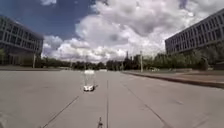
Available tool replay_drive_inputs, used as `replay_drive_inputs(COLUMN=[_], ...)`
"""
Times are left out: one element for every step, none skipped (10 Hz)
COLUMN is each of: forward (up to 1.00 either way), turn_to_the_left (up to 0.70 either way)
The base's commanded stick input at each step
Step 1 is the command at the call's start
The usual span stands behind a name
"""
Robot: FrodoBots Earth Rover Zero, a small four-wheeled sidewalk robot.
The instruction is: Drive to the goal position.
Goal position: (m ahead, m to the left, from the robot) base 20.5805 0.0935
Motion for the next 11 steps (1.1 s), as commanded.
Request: replay_drive_inputs(forward=[1.0,1.0,1.0,1.0,1.0,1.0,1.0,1.0,1.0,1.0,1.0], turn_to_the_left=[0.0,0.0,0.0,0.0,0.0,0.0,0.0,0.0,0.0,0.0,-0.03])
